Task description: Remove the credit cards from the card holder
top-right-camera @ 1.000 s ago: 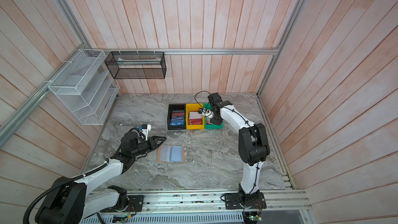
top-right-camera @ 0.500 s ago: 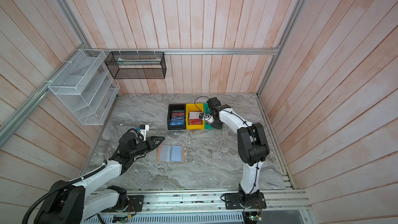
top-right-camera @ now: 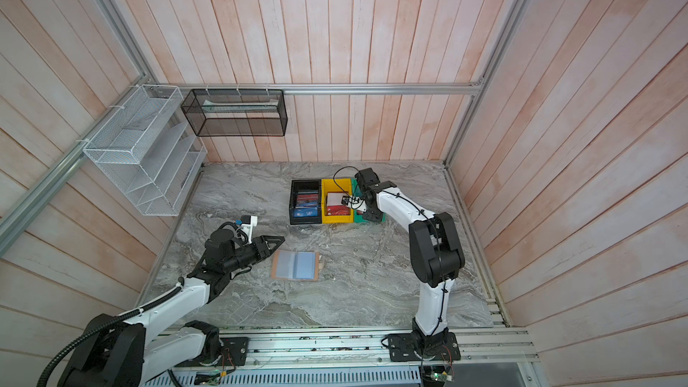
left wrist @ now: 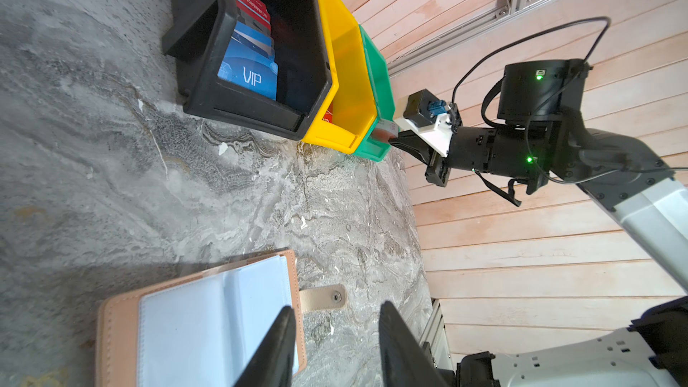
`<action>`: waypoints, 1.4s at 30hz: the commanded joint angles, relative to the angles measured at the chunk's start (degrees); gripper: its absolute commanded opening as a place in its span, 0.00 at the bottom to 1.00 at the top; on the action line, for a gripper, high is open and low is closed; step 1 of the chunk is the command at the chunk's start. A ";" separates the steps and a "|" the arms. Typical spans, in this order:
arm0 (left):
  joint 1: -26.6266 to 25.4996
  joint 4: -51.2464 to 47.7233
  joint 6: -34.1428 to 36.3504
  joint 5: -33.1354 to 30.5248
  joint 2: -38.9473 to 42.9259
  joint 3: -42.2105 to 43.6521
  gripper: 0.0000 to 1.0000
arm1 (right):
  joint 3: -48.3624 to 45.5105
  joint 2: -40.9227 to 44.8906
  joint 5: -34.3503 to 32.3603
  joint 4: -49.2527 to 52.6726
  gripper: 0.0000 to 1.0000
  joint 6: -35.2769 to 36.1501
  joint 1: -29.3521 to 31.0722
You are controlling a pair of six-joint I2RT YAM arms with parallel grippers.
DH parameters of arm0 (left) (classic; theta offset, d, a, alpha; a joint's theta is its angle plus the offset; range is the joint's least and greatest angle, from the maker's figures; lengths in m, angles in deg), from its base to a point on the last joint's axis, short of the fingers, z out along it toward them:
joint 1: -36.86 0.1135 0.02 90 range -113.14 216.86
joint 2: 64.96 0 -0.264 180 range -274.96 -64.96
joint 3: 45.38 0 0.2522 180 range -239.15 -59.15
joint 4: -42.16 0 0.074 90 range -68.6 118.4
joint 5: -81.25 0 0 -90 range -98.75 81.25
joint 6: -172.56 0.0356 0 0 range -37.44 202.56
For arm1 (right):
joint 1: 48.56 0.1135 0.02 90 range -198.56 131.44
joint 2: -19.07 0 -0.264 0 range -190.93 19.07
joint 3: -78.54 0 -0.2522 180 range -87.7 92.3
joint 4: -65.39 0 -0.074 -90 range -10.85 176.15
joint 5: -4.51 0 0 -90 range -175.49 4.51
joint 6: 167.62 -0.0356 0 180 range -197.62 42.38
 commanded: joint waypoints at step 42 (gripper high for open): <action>1.01 -0.16 1.18 2.40 -2.84 -1.33 0.40 | -0.65 -3.01 -1.73 -3.70 0.16 -0.13 -0.06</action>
